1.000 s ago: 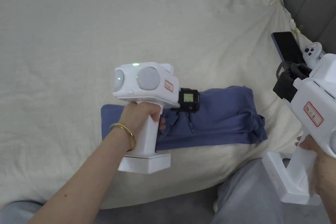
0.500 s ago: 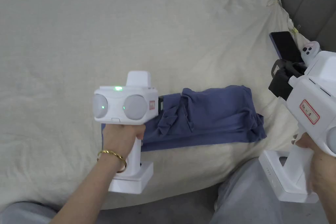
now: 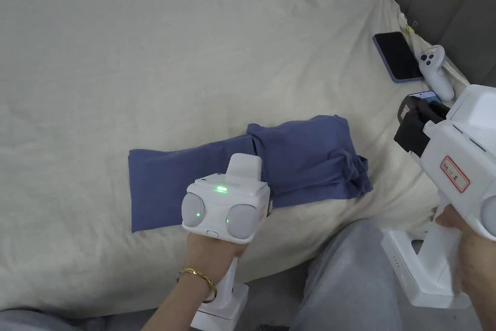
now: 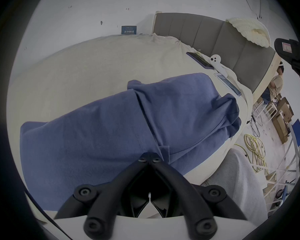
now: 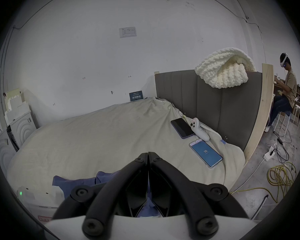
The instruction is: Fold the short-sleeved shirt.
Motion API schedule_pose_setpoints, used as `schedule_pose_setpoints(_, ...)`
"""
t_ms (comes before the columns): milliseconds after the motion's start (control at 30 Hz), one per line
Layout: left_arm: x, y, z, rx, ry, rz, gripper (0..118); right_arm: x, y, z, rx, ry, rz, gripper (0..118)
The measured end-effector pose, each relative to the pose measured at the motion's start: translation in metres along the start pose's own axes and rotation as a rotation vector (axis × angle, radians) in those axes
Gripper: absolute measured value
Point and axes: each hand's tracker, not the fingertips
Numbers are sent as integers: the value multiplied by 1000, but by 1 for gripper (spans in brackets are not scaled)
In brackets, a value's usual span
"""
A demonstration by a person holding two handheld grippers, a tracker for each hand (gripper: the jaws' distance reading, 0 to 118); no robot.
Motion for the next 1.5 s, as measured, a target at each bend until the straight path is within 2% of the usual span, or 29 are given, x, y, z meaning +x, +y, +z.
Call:
schedule_pose_setpoints(67,5,1,1,-10,-47,-22,0,0,0,-1,-2,1,-4,0)
schedule_pose_setpoints(167,15,7,3,-37,-191,7,0,-3,2,-1,0,7,-6,0)
schedule_pose_setpoints(267,10,26,23,70,-223,71,0,-7,6,1,9,18,7,0)
schedule_pose_setpoints(333,-9,46,42,140,-263,157,0,-10,10,1,16,25,18,0)
schedule_pose_setpoints(467,-73,82,81,263,-253,307,0,-15,16,1,30,41,21,0)
schedule_pose_setpoints(533,-109,91,97,273,-265,393,18,-19,17,0,33,49,21,0)
schedule_pose_setpoints(567,-128,93,104,273,-280,428,37,-21,17,-1,33,54,22,0)
schedule_pose_setpoints(600,-143,94,108,266,-294,447,73,-23,16,-2,32,58,22,0)
schedule_pose_setpoints(633,-157,93,110,246,-286,443,99,-25,16,-3,30,64,23,0)
schedule_pose_setpoints(667,-170,90,112,212,-271,441,116,-28,16,-4,27,68,24,0)
schedule_pose_setpoints(733,-191,78,118,209,-288,447,118,-33,14,-7,22,79,27,0)
schedule_pose_setpoints(833,-223,57,110,77,-336,526,118,-38,12,-10,12,92,34,0)
schedule_pose_setpoints(1067,-272,-5,77,-92,-330,673,118,-45,11,-15,-11,101,55,0)
schedule_pose_setpoints(1233,-273,-23,57,-138,-459,713,114,-46,11,-19,-26,90,59,0)
schedule_pose_setpoints(1433,-263,-13,43,-100,-481,696,113,-47,7,-23,-48,83,67,0)
schedule_pose_setpoints(1467,-262,-10,43,-98,-485,699,111,-47,7,-23,-51,82,67,0)
schedule_pose_setpoints(1500,-263,-10,43,-94,-484,698,93,-47,6,-23,-54,81,68,0)
